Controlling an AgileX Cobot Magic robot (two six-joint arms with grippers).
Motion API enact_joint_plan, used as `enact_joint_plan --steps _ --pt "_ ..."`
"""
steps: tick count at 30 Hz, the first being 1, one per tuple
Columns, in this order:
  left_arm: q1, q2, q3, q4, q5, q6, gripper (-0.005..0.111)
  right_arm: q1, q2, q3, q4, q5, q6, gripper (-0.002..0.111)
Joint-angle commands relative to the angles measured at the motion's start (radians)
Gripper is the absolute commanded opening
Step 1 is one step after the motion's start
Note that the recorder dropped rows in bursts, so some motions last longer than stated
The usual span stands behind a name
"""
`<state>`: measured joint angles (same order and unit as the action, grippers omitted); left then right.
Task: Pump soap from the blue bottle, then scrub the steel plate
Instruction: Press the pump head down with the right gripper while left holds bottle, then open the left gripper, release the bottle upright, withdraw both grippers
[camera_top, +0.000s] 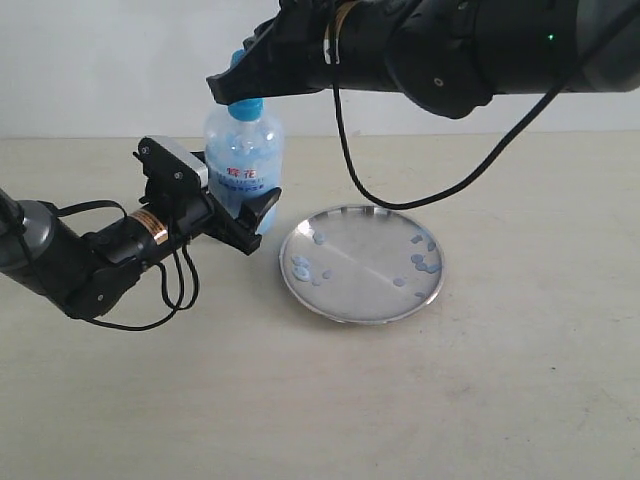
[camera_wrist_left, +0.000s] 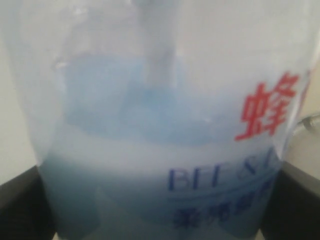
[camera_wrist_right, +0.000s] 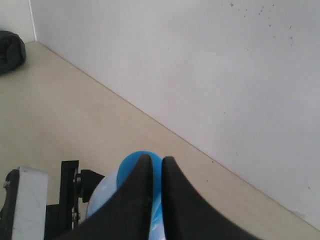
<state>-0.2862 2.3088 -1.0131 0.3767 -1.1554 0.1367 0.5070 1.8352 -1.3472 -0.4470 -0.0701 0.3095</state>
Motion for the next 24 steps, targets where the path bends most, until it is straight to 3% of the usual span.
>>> enact_joint_plan --steps 1,8,16,24 --pt "-0.005 -0.002 0.0 0.031 0.035 0.013 0.004 0.002 0.058 0.03 -0.013 0.138 -0.006 0.0" --pt "-0.005 -0.002 0.0 0.031 0.035 0.013 0.004 0.0 0.063 0.032 -0.059 0.221 0.002 0.0" --pt "-0.005 -0.002 0.0 0.031 0.035 0.013 0.004 0.0 -0.032 0.028 -0.122 -0.025 -0.055 0.0" --pt "-0.003 -0.002 0.0 -0.079 0.035 -0.077 0.004 0.0 -0.181 0.028 -0.122 -0.023 -0.091 0.0"
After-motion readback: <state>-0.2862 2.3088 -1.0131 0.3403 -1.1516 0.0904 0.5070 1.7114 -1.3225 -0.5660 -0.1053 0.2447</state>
